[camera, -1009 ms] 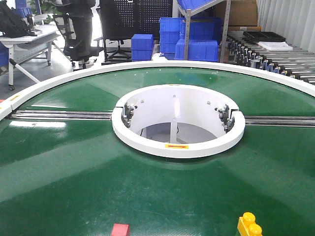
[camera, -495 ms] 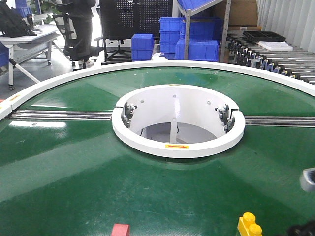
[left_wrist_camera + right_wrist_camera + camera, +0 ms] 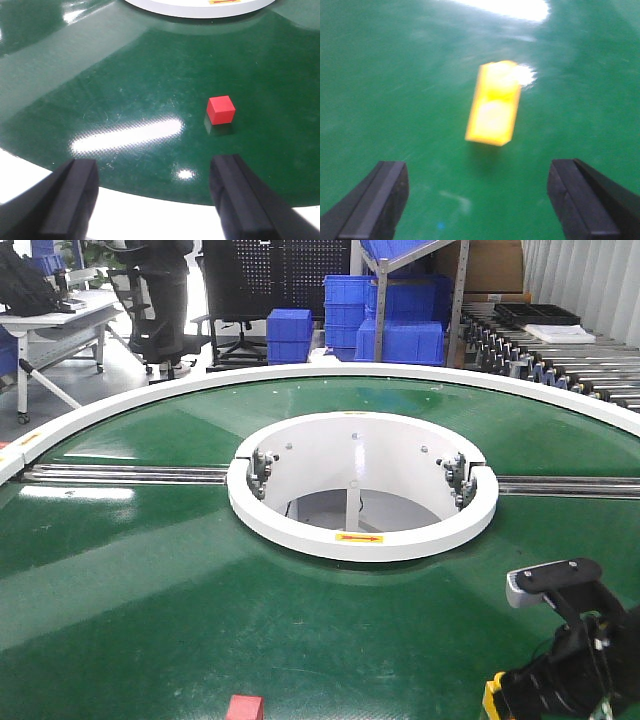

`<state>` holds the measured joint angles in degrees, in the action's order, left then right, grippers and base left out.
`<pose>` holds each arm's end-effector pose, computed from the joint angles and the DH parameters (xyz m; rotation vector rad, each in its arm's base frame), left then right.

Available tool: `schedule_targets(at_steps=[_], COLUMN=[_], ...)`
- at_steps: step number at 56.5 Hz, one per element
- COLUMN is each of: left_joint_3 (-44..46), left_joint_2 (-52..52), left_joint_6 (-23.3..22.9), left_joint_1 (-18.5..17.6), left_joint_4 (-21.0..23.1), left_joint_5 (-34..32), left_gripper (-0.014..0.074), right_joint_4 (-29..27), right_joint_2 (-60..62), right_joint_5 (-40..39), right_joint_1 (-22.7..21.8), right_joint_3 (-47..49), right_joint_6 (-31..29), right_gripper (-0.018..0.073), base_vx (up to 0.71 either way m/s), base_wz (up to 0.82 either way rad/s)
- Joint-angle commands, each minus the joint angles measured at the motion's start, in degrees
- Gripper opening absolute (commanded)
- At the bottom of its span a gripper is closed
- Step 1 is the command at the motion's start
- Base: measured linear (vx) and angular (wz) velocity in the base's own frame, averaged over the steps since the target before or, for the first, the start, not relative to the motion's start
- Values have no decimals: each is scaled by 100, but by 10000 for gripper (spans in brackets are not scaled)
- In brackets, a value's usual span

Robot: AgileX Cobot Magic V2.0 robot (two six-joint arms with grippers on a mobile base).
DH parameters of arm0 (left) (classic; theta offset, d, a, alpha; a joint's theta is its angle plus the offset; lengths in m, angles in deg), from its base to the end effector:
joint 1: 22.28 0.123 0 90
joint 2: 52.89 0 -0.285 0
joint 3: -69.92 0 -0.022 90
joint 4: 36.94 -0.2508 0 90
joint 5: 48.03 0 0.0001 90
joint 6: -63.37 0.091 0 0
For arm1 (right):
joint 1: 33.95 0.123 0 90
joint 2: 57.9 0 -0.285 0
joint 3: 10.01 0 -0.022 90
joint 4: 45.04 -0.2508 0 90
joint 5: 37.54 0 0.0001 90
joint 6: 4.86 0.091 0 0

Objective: Pick red and yellow blocks into blue bin
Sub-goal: 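Lower the right gripper onto the yellow brick and close on it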

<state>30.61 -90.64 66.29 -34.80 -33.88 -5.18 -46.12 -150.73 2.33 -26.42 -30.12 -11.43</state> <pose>0.0900 -0.0234 0.3297 0.2627 2.0794 -0.1630 0.2924 0.0398 0.2492 -0.3121 2.6488 0.0262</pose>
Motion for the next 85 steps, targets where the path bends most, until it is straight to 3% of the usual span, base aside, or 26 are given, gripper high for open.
schedule_targets(at_steps=[1,32,53,70,78,85], left_joint_3=[148,-264,-244,74,692,1272], left_joint_2=[-58,-58,-140,-1393,-2405,-3404], left_joint_6=[9,9,194,610,615,692], left_joint_1=[-53,-53,-83,-1134,-1468,-1678], left_joint_4=[28,23,108,347,325,325], left_joint_5=[-476,-898,-945,-840,-550,-514], left_gripper=[585,585,585,585,585,585], right_joint_4=[367,189,191,43,-541,-793], right_joint_2=[-261,-1887,-1826,-540,557,1406], right_joint_5=[-272,-857,-726,-244,-289,-313], right_joint_1=[-4,-4,-4,-4,41,365], right_joint_3=[382,1034,1034,889,439,58], right_joint_6=[394,377,353,208,-469,-1092], right_gripper=[596,556,298,298,298,298], base_vx=[0,0,0,0,0,0], base_wz=[0,0,0,0,0,0])
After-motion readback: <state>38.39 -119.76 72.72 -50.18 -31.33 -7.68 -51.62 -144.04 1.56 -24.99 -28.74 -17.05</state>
